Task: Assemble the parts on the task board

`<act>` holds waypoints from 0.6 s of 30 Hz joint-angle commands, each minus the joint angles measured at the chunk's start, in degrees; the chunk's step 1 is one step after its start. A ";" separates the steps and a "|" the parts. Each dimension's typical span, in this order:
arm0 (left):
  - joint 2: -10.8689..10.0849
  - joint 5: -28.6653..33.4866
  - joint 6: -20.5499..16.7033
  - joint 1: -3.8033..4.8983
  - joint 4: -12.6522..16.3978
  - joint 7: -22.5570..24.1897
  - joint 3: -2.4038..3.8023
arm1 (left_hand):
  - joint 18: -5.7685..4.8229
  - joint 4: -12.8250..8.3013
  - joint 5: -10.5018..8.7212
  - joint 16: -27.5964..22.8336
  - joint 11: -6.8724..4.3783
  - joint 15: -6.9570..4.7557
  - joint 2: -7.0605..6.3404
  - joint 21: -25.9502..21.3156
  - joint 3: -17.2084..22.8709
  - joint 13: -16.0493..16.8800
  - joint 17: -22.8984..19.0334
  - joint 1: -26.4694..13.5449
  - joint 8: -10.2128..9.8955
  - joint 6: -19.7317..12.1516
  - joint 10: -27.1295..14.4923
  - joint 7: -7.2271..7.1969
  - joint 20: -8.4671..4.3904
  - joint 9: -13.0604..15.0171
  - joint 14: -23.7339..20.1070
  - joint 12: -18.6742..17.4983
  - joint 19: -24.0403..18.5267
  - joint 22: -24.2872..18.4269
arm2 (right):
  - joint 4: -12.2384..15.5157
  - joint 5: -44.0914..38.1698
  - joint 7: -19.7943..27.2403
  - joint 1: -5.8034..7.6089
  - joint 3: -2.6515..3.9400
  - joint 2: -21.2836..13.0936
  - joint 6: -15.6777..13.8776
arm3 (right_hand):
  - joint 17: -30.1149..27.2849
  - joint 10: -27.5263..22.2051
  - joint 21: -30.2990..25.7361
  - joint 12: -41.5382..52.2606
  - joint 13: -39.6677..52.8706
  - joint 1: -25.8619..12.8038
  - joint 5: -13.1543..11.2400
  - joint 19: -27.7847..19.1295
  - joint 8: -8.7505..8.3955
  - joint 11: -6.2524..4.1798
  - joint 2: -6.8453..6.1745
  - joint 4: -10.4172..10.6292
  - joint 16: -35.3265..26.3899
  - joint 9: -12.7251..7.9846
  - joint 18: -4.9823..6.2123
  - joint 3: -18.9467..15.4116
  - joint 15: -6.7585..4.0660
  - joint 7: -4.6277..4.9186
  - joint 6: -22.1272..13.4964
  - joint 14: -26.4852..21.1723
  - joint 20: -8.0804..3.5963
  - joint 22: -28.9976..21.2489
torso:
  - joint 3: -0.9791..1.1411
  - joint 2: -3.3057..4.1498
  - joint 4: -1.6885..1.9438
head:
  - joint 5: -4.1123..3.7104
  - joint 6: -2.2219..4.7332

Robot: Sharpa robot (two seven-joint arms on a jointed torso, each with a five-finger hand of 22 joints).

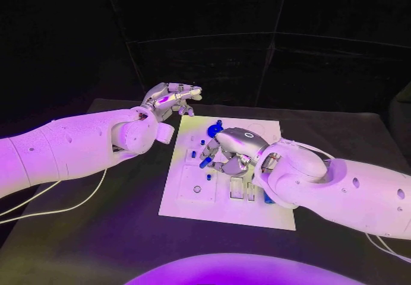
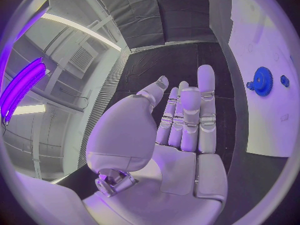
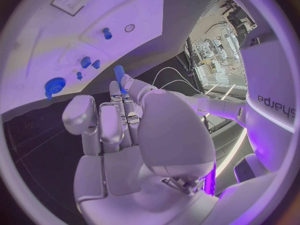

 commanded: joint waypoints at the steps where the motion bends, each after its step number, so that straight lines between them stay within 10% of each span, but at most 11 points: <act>1: 0.19 0.15 0.72 0.09 -0.08 0.32 0.05 | 0.76 -0.05 0.09 -0.30 -0.13 0.16 0.33 -0.33 -0.43 0.06 -0.04 -0.02 -0.13 -0.28 -0.34 -0.04 0.11 -0.01 -0.42 0.34 0.06 -0.06 | -0.91 -0.04 2.51 -0.28 -0.67 1.23 3.49 | -0.20 0.33 0.04 -0.30 0.03 0.32 0.39 0.18 0.08 0.10 0.20 -0.06 0.13 -0.11 -0.99 0.48 -0.32 0.36 0.14 1.22 -0.16 -0.22 | 0.03 0.01 -0.06 | 0.32 -0.42; 18: 0.64 0.15 0.87 0.08 -0.29 0.26 0.05 | 0.76 -0.05 0.09 -0.30 -0.13 0.16 0.33 -0.33 -0.43 0.06 -0.04 -0.02 -0.13 -0.28 -0.34 -0.04 0.11 -0.01 -0.42 0.34 0.06 -0.06 | -4.43 -3.18 1.21 -1.71 -1.82 5.53 9.78 | -0.34 0.28 0.00 -0.52 0.03 0.23 0.45 0.11 -0.01 0.15 0.18 -0.15 0.06 -0.14 -0.98 0.55 -0.27 0.41 0.10 1.18 -0.14 -0.29 | 0.09 -0.01 -0.16 | 1.41 -1.48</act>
